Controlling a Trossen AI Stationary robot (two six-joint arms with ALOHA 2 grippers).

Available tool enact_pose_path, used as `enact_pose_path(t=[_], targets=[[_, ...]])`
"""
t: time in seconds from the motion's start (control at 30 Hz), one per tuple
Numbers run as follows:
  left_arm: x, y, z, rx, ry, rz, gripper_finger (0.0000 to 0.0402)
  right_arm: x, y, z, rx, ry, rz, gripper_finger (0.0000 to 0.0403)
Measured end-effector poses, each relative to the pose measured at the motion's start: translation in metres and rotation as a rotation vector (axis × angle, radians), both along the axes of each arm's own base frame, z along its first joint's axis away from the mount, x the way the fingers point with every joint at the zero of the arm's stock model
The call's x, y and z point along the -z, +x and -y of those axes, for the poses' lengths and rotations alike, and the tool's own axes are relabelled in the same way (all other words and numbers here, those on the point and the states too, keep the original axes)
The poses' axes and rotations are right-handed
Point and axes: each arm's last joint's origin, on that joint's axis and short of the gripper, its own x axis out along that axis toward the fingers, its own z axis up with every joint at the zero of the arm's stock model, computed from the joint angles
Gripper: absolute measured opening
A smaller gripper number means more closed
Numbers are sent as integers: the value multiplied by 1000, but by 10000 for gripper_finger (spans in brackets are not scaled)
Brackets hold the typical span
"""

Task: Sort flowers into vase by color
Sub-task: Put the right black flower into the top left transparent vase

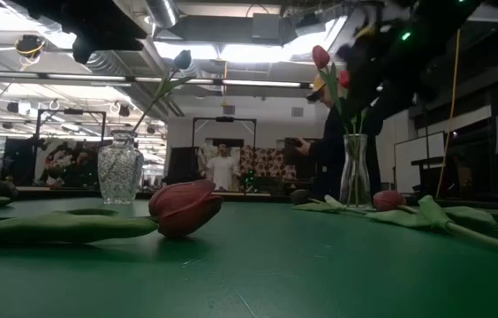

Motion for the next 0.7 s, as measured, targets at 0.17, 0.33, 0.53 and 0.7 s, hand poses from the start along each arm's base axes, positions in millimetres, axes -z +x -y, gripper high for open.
enact_pose_path(t=[0.17,0.33,0.53,0.7], targets=[[1,0,0,0,1,-9,119,25,16,13,23,1,-96,252],[1,0,0,0,2,-12,119,51,29,24,15,102,-168,252],[3,-1,0,0,8,-38,119,69,42,28,-49,178,-190,252],[3,-1,0,0,6,-37,119,77,46,26,-88,225,-198,252]])
